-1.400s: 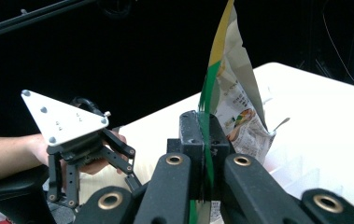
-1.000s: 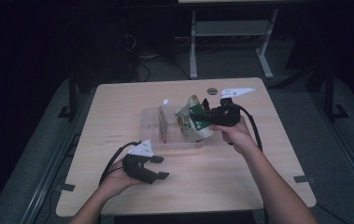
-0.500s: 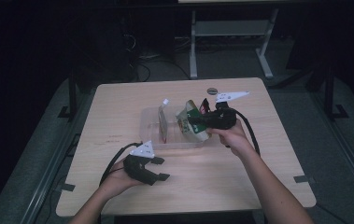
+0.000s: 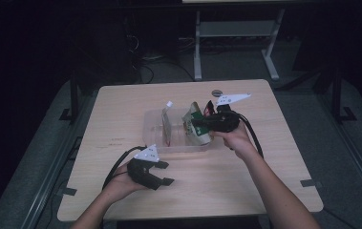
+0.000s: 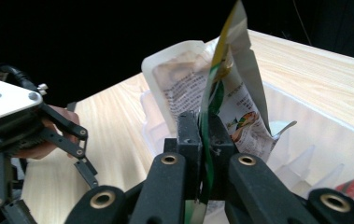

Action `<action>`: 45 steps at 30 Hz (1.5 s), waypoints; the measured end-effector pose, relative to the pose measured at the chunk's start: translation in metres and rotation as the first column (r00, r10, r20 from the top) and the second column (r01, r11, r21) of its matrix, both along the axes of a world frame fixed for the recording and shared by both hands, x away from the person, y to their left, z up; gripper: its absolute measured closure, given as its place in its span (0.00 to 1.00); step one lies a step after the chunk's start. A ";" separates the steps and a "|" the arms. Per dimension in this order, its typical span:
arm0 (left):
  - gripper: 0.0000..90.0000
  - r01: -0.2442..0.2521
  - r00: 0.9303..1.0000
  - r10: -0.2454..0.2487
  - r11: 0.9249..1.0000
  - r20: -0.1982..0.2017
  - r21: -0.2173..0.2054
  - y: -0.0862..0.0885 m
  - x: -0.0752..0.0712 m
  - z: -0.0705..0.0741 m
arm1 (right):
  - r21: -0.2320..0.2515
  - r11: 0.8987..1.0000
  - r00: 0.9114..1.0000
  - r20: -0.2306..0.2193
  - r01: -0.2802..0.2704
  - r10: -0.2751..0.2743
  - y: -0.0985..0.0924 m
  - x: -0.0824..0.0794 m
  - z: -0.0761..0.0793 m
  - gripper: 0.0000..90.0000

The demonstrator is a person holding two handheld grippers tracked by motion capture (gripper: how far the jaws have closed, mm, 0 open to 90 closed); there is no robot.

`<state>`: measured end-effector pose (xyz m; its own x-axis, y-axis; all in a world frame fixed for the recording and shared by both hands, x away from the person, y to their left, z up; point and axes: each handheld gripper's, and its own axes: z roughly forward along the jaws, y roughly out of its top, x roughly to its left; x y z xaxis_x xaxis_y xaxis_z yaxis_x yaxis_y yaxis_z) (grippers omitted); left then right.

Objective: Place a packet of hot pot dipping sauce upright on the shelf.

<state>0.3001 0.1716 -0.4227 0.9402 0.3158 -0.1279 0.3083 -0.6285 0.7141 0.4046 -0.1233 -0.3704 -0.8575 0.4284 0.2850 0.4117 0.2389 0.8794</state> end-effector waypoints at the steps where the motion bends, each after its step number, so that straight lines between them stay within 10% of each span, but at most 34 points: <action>1: 0.39 0.000 1.000 0.000 1.000 0.001 -0.002 0.000 0.000 0.000 | -0.006 1.000 1.000 0.001 0.001 -0.001 0.000 0.000 0.000 0.96; 23: 0.39 -0.006 1.000 0.006 1.000 0.003 -0.005 0.001 0.001 0.001 | -0.060 0.996 0.996 0.064 0.066 -0.062 -0.003 -0.009 0.012 0.58; 45: 0.38 -0.067 0.998 0.067 0.997 0.010 -0.033 0.010 0.007 0.008 | -0.144 0.988 0.994 0.097 0.056 -0.043 -0.016 -0.040 0.010 0.43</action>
